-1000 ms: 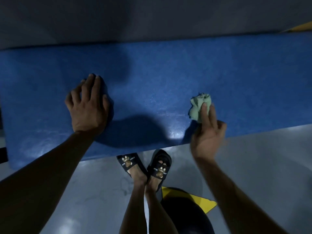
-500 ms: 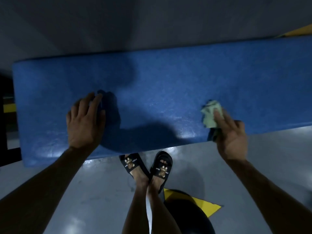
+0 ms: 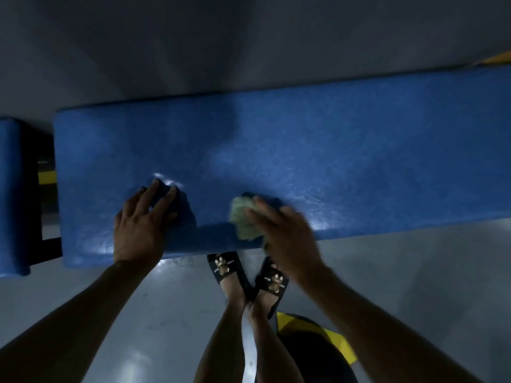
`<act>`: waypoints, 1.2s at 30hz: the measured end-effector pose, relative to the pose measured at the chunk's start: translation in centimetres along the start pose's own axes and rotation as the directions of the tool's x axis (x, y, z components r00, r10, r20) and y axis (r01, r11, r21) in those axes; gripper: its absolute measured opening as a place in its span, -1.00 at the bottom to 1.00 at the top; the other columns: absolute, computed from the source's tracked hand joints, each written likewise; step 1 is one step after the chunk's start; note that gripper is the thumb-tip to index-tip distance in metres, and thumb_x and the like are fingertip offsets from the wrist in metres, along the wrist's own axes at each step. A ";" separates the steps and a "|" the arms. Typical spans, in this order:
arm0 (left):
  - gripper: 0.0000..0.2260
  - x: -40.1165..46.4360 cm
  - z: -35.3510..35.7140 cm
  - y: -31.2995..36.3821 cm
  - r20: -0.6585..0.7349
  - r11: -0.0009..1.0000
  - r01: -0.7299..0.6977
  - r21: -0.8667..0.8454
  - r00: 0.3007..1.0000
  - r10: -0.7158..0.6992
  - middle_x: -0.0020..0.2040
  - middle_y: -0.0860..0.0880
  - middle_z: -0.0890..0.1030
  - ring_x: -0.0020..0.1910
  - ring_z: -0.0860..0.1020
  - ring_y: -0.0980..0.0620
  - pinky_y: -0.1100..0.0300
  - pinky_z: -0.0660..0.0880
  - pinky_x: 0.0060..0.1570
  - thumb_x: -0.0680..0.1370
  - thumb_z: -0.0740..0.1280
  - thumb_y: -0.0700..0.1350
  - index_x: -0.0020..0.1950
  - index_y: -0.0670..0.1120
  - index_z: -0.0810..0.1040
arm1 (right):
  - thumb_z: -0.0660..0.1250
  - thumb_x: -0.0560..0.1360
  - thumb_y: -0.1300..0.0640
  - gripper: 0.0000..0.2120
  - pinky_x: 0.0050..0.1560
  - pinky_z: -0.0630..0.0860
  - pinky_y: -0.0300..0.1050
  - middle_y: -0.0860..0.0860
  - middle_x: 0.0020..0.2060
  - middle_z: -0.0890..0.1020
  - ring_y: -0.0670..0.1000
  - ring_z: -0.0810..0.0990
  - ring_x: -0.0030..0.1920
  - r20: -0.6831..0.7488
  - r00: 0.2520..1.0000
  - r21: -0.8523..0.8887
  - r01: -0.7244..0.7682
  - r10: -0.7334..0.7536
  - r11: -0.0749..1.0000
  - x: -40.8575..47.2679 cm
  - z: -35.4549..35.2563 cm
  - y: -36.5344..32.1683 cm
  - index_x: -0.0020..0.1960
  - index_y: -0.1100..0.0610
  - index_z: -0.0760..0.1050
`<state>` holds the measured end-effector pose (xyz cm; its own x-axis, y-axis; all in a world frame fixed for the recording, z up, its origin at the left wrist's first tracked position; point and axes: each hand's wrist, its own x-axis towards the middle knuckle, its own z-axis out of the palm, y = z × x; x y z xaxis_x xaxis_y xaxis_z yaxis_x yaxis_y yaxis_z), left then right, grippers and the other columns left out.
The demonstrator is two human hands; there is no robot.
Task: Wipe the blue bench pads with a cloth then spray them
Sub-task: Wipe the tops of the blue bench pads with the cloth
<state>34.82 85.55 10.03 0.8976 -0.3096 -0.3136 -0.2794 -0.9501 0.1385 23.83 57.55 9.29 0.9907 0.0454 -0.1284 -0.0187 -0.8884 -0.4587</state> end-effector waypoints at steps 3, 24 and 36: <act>-0.56 0.2 0.1 0.1 0.012 1.000 0.014 -0.009 1.000 -0.014 0.57 -0.08 0.29 0.49 0.22 -0.26 -0.30 0.32 0.30 0.63 0.28 -0.04 0.52 0.08 0.35 | 0.43 0.37 0.17 -0.32 -0.04 0.57 0.09 0.10 0.37 0.47 0.23 0.51 0.05 -0.083 0.986 -0.132 -0.153 0.142 0.979 -1.2 -3.9 7.4 0.47 -0.04 0.40; -0.55 0.6 -0.3 -1.5 0.000 0.999 -0.038 -0.011 0.999 0.038 0.52 -0.05 0.36 0.39 0.32 -0.24 -0.19 0.33 0.18 0.58 0.17 0.12 0.48 0.13 0.39 | 0.45 0.30 0.16 -0.33 0.10 0.59 0.07 0.13 0.30 0.54 0.27 0.56 0.13 -0.043 0.999 0.024 -0.008 0.009 1.000 6.5 -1.1 0.5 0.42 0.09 0.47; -0.54 0.4 0.5 -2.2 -0.010 0.997 -0.052 -0.057 0.999 0.052 0.56 0.00 0.29 0.42 0.27 -0.19 -0.12 0.26 0.17 0.60 0.11 0.16 0.51 0.19 0.31 | 0.34 0.36 0.25 -0.48 -0.06 0.44 0.11 0.22 0.14 0.48 0.30 0.50 -0.01 -0.336 0.672 -0.001 -0.701 0.660 0.713 8.8 -1.5 2.7 0.32 0.14 0.48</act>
<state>35.63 87.50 9.17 0.8852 -0.3582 -0.2968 -0.3063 -0.9290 0.2078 32.70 54.89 8.23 0.6987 -0.7093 -0.0930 -0.7075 -0.6659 -0.2366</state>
